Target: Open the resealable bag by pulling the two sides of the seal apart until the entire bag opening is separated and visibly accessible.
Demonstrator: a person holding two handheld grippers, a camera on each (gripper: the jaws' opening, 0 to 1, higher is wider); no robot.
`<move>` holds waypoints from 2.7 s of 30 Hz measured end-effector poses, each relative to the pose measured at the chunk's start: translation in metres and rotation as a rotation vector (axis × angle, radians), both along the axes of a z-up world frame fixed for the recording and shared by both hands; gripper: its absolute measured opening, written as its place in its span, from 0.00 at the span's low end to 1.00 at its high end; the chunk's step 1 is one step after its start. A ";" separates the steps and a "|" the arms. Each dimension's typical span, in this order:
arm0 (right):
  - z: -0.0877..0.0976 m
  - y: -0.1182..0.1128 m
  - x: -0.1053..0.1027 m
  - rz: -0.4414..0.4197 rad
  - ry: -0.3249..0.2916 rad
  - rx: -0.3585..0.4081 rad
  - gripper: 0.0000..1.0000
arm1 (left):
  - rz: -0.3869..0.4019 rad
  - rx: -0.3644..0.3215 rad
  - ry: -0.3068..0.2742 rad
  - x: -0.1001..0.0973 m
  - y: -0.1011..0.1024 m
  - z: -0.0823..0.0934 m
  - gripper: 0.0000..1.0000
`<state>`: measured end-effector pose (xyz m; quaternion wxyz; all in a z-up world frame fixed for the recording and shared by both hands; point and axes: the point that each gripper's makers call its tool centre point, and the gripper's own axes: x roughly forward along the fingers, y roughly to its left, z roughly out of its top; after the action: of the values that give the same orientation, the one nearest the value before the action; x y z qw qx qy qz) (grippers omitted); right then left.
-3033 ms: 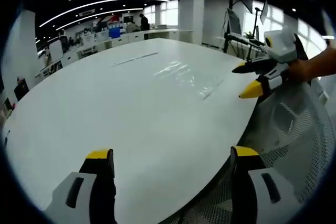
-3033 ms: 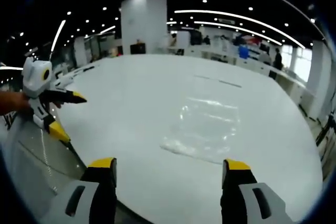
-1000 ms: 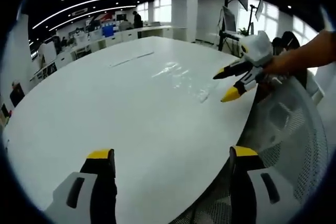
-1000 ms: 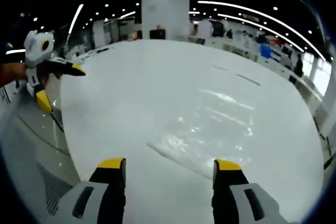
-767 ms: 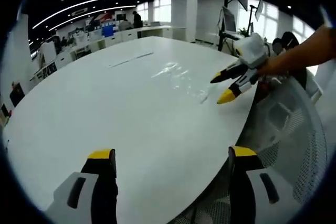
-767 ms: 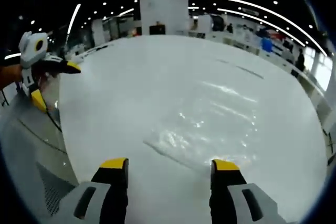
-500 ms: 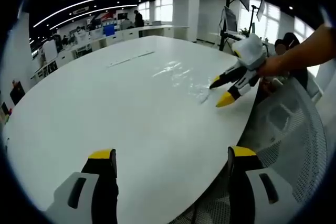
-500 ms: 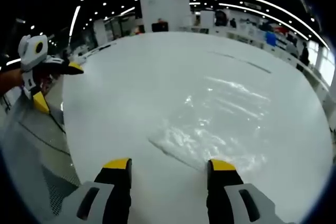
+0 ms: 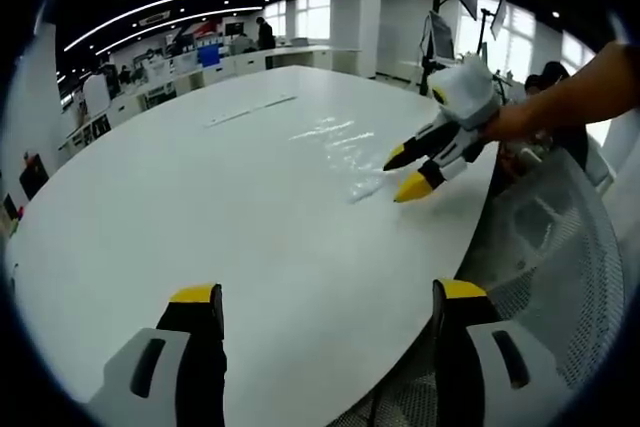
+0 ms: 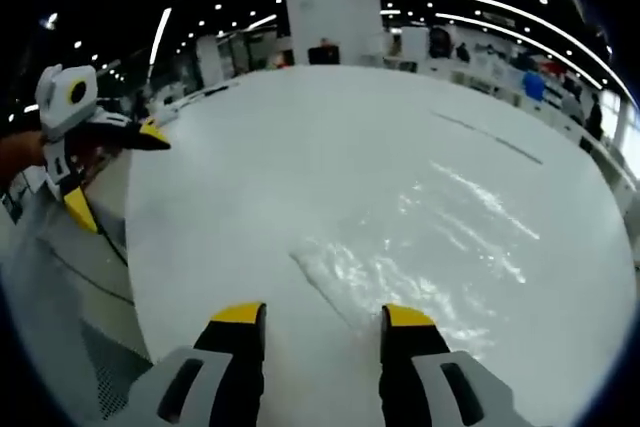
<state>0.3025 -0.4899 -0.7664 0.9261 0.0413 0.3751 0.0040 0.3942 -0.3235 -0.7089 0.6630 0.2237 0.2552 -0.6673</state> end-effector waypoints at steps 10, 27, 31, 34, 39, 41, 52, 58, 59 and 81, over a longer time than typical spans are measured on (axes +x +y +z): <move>-0.008 -0.032 -0.035 -0.004 0.087 -0.032 0.24 | -0.019 0.007 -0.007 0.000 -0.003 -0.001 0.82; -0.016 -0.028 -0.034 0.222 0.152 -0.110 0.00 | -0.052 0.016 -0.031 0.002 -0.010 0.002 0.79; -0.016 -0.026 -0.034 0.257 0.156 -0.115 0.00 | -0.060 0.026 -0.031 -0.001 -0.009 -0.002 0.78; -0.015 -0.022 -0.032 0.270 0.145 -0.100 0.00 | -0.074 0.032 -0.035 -0.002 -0.008 -0.003 0.77; -0.014 -0.014 -0.034 0.283 0.142 -0.065 0.00 | -0.087 0.033 -0.044 -0.003 -0.008 -0.004 0.77; -0.008 -0.001 -0.035 0.308 0.129 -0.029 0.00 | -0.104 0.037 -0.053 -0.004 -0.009 -0.005 0.77; 0.021 0.026 -0.031 0.385 0.058 0.006 0.00 | -0.172 0.027 -0.094 -0.009 -0.017 -0.006 0.75; 0.038 0.042 -0.036 0.451 0.049 0.006 0.00 | -0.245 0.026 -0.133 -0.014 -0.025 -0.006 0.72; 0.041 0.044 -0.037 0.461 0.052 0.006 0.00 | -0.258 0.026 -0.140 -0.014 -0.027 -0.006 0.71; 0.071 0.071 -0.050 0.633 0.075 -0.006 0.00 | -0.554 -0.050 -0.304 -0.048 -0.063 0.011 0.38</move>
<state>0.2528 -0.4188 -0.6952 0.8645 -0.0799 0.4033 0.2892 0.3461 -0.3868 -0.6975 0.4918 0.3657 0.0659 -0.7874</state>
